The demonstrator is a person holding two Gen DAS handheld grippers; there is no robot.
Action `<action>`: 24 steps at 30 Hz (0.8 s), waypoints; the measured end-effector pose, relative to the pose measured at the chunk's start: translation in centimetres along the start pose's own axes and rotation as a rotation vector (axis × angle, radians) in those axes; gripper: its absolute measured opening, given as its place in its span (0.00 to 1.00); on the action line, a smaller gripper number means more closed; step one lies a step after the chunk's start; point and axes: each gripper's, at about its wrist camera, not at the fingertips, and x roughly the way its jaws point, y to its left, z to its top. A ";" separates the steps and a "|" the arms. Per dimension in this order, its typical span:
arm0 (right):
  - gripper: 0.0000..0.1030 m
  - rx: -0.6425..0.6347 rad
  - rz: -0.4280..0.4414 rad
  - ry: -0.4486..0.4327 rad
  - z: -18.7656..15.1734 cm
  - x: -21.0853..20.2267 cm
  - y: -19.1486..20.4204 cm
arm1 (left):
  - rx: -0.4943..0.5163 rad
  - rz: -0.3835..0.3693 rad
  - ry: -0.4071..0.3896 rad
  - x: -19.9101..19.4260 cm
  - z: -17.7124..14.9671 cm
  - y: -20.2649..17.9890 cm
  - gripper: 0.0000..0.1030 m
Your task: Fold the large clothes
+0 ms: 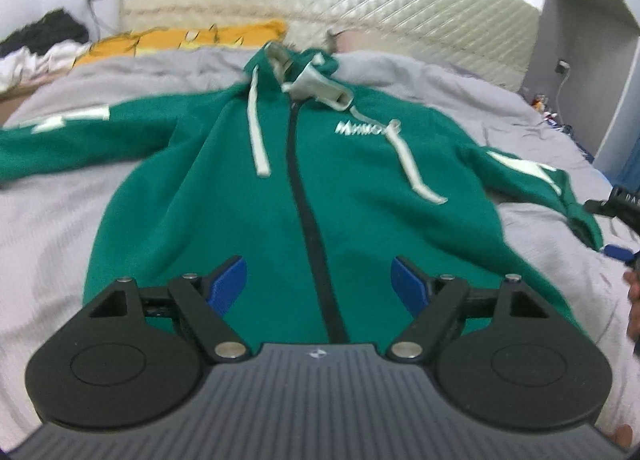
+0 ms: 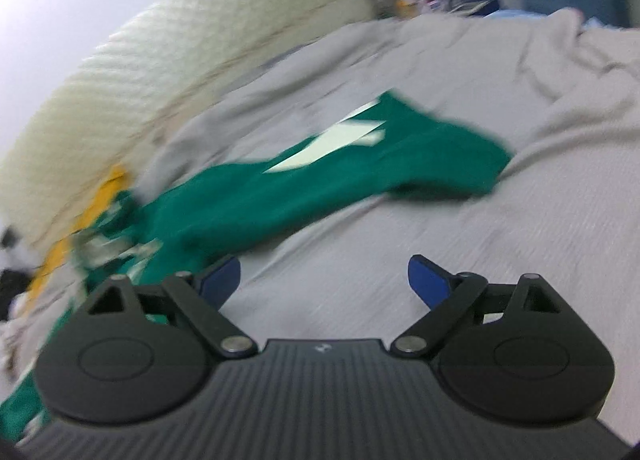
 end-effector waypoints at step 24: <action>0.14 -0.242 -0.312 -0.189 13.5 9.5 -9.5 | -0.055 0.046 0.036 6.3 -0.8 1.5 0.80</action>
